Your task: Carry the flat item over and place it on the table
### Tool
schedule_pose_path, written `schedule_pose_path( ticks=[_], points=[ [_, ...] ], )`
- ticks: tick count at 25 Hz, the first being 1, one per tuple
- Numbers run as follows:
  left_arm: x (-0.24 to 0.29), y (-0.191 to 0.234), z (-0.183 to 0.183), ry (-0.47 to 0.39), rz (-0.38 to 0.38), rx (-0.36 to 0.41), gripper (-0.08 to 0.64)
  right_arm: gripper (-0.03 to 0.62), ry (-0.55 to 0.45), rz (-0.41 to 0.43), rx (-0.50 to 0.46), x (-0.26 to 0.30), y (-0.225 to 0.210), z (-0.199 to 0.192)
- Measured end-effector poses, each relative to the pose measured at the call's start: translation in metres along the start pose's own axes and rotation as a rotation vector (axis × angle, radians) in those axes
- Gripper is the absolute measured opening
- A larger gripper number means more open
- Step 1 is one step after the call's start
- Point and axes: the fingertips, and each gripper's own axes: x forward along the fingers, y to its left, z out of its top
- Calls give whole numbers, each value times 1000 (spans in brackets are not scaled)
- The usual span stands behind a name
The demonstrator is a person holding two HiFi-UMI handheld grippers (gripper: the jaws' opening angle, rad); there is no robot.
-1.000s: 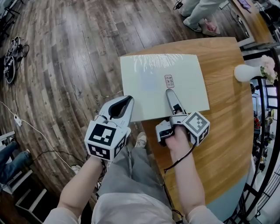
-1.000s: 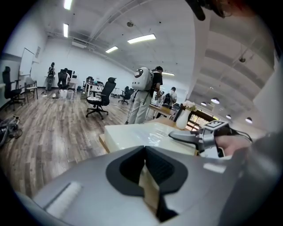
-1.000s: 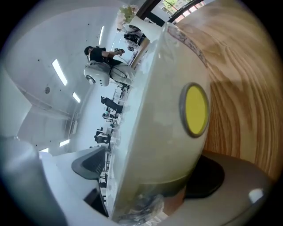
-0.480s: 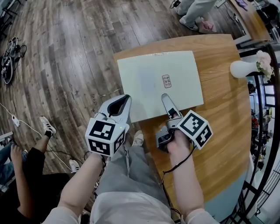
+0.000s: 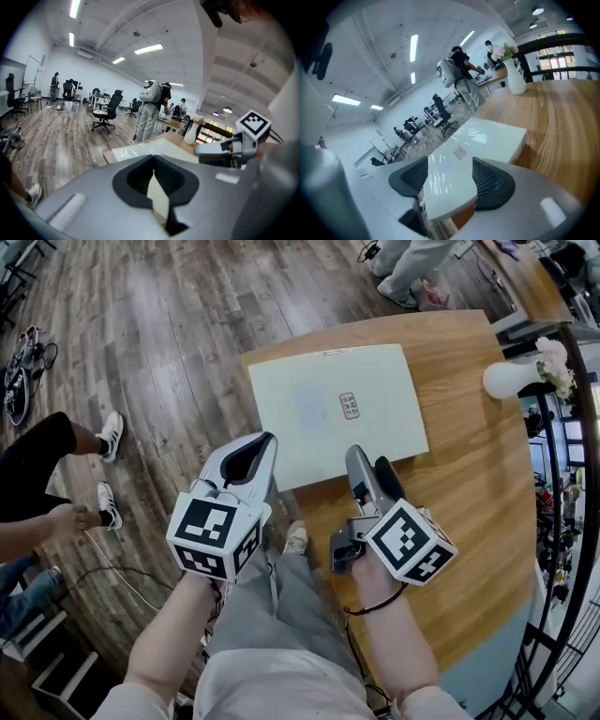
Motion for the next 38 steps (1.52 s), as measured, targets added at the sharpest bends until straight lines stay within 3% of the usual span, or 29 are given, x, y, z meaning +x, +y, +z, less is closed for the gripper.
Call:
schedule_pose_path(
  ticks=[2, 11, 15, 19, 24, 31, 38],
  points=[
    [-11, -4, 14, -34, 7, 25, 2, 215, -53, 62, -49, -13, 18, 11],
    [-78, -36, 82, -195, 5, 96, 2, 67, -292, 139, -411, -93, 94, 68],
    [-115, -57, 118, -276, 0, 165, 2, 7, -395, 157, -536, -141, 128, 92],
    [-150, -73, 141, -319, 26, 233, 2, 2, -448, 213, -612, -186, 167, 102],
    [-194, -96, 168, -351, 24, 253, 2, 2, -509, 257, -663, -235, 204, 117],
    [-257, -123, 201, -434, 51, 317, 2, 2, -578, 289, -706, -301, 234, 129],
    [-298, -134, 209, -470, 46, 364, 2, 2, -586, 331, -732, -341, 256, 118]
  ],
)
